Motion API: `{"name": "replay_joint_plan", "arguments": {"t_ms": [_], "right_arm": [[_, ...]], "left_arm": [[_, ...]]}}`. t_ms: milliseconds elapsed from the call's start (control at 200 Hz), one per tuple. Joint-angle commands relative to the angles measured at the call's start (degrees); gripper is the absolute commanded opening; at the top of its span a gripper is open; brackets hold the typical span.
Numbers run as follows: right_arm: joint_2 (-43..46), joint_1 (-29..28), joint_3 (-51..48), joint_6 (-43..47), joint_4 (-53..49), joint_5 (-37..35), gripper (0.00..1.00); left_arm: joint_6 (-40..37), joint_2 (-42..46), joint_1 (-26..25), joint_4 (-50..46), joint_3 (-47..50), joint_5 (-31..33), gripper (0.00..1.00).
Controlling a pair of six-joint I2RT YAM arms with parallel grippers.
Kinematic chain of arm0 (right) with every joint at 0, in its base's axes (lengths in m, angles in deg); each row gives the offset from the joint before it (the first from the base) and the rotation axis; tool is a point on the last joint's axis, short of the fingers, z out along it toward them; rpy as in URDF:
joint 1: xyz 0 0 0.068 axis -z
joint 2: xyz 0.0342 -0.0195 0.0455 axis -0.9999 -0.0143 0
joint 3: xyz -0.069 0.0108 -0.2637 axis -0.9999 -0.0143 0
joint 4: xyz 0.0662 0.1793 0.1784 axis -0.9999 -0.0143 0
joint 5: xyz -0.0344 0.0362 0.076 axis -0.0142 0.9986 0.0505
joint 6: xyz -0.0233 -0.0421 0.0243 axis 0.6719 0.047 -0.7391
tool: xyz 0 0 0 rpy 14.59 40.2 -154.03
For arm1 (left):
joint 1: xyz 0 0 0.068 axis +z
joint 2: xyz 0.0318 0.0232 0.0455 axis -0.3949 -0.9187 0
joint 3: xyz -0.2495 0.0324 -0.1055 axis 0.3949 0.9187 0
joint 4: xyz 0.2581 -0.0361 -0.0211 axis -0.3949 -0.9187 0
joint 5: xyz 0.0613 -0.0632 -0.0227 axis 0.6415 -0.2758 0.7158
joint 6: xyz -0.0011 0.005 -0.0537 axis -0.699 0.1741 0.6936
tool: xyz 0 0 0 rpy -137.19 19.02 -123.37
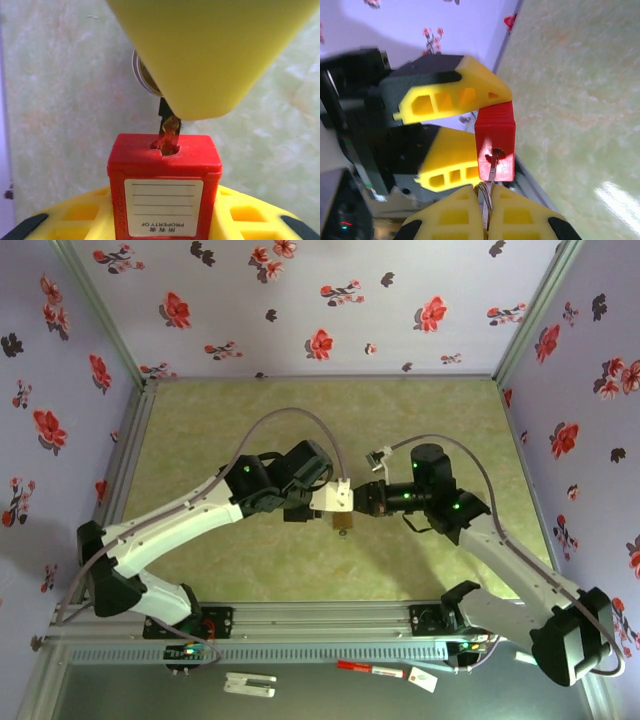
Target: Unlock with the key
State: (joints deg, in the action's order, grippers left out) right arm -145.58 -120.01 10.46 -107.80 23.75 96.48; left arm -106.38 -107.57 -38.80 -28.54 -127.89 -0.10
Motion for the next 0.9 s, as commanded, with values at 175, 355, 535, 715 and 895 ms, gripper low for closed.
{"name": "replay_joint_plan", "arguments": {"t_ms": [175,355,535,715,895], "right_arm": [[-3.63,-3.13,3.37,20.04,-13.01,-8.72,0.0],[-7.28,-3.27,6.77,19.32,-15.19,-8.13,0.0],[-8.91,-1.82,-0.24,0.97,4.53,-4.3,0.0],[-9.37,-1.25,-2.49,-13.44,18.56,-3.79,0.0],[-8.4,-4.63,4.26,8.99,-4.77,-6.09,0.0]], "left_arm": [[4.4,-0.94,-2.45,14.95,-8.03,-26.74,0.0],[5.63,-2.26,-2.44,19.72,-9.82,-22.84,0.0],[6.32,2.48,-2.45,30.92,-3.89,-21.52,0.0],[6.68,3.9,-3.06,33.07,-2.1,-20.72,0.0],[10.16,0.95,-0.47,24.4,-7.37,-34.18,0.0]]}}
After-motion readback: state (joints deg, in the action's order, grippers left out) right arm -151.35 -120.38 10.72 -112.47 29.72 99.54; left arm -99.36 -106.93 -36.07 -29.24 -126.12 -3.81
